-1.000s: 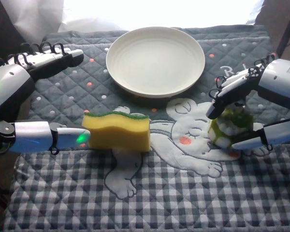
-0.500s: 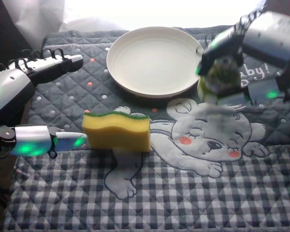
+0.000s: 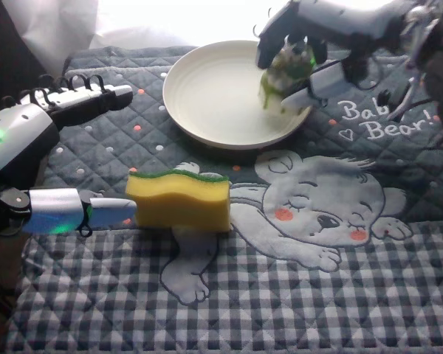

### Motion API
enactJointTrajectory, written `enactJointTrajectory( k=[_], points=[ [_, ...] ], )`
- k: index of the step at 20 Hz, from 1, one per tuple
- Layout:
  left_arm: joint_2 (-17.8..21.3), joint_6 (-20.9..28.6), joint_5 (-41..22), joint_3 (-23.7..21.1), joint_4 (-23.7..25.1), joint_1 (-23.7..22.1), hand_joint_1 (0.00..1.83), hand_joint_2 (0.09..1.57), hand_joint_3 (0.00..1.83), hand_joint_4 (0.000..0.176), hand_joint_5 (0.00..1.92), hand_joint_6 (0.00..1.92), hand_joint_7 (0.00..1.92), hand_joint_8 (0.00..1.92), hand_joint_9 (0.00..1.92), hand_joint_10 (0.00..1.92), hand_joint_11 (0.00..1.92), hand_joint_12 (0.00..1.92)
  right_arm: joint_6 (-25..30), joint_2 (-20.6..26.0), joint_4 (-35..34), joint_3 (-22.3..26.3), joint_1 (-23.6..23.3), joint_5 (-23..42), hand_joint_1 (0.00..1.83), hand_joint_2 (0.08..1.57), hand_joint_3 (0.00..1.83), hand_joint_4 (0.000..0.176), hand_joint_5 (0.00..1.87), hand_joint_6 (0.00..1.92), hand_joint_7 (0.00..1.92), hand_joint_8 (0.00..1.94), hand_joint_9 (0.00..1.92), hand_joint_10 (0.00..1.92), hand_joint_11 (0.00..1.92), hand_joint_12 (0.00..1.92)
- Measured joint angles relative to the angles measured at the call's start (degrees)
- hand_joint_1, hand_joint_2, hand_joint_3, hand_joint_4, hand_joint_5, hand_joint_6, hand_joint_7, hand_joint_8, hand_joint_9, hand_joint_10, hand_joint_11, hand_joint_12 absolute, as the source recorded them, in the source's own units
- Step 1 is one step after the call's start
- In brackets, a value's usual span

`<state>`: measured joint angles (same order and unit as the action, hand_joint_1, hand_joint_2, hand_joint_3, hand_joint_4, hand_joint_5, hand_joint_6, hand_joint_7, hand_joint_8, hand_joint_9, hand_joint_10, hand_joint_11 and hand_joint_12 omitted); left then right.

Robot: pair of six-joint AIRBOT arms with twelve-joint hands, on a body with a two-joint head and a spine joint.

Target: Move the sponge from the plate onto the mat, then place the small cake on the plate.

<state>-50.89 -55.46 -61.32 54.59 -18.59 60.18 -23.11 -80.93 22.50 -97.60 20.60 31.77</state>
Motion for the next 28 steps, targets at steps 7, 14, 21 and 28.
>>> enactJointTrajectory(
  k=[7,14,21,28],
  points=[
    [-1.75,1.01,2.4,1.09,1.42,-0.81,0.81,0.88,0.0,0.014,0.32,0.0,0.25,0.0,0.21,0.0,0.0,0.72,-0.09,-4.57,2.29,-3.48,-2.1,-6.43,1.4,1.03,0.0,0.0,1.08,0.72,1.16,0.5,1.19,0.91,1.12,1.08],
    [-1.75,1.09,2.14,1.22,1.25,-1.2,0.75,0.88,0.0,0.02,0.31,0.0,0.24,0.0,0.2,0.0,0.0,0.68,-0.04,-4.94,5.07,-2.38,-3.45,-7.8,0.89,0.84,0.0,0.1,0.05,0.0,0.13,0.01,0.27,0.36,0.16,1.57],
    [0.24,1.14,1.73,0.79,2.14,-1.81,0.74,0.85,0.0,0.021,0.31,0.0,0.25,0.01,0.18,0.0,0.0,0.58,-0.02,7.17,5.53,7.08,-4.46,-2.05,0.7,0.77,0.0,0.137,0.0,0.0,0.01,0.0,0.06,0.18,0.0,1.34],
    [7.5,1.29,-5.05,-3.3,5.35,0.55,0.82,0.85,0.0,0.013,0.3,0.0,0.21,0.0,0.15,0.0,0.0,0.48,-0.04,24.76,-4.72,19.17,9.97,16.92,0.78,0.83,0.0,0.159,0.0,0.0,0.0,0.0,0.0,0.0,0.0,0.0]
  ],
)
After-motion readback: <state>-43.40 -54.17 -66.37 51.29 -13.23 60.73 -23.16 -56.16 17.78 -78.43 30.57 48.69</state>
